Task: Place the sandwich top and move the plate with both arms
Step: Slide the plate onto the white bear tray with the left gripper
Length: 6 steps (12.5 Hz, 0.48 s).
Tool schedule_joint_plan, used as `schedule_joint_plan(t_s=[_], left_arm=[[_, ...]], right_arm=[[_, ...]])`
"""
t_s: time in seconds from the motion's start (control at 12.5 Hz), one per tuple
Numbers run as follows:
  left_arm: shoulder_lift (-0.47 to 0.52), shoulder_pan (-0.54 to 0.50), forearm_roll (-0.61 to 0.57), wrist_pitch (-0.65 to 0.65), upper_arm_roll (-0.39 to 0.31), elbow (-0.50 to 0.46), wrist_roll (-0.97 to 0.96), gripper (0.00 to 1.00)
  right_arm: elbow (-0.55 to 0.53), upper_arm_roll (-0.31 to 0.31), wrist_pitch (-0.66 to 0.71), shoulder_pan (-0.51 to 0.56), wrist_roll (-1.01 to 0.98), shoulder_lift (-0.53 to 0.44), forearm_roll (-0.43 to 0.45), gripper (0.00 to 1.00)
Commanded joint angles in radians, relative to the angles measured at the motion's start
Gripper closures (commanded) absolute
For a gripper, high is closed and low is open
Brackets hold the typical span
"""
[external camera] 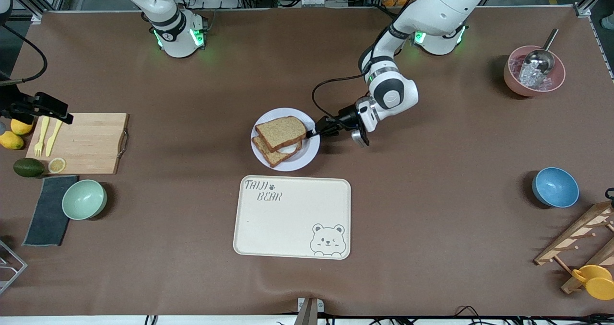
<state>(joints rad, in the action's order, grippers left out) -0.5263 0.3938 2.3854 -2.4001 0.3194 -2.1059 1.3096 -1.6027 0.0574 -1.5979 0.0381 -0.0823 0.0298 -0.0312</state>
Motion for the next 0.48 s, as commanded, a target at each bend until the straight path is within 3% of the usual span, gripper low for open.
schedule_joint_plan(t_s=[0.0,0.16,0.4], left_arm=[[0.000,-0.006,0.101,-0.004,-0.002,0.064,0.007,1.00],[-0.030,-0.013,0.144,-0.040,-0.012,0.118,0.011,1.00],[-0.101,-0.016,0.144,-0.202,-0.023,0.252,0.008,1.00]], right_arm=[[-0.002,0.004,0.004,-0.014,0.022,-0.005,0.020,0.00],[-0.002,0.004,0.004,-0.014,0.022,-0.005,0.020,0.00],[-0.002,0.002,0.004,-0.015,0.022,-0.005,0.020,0.00]])
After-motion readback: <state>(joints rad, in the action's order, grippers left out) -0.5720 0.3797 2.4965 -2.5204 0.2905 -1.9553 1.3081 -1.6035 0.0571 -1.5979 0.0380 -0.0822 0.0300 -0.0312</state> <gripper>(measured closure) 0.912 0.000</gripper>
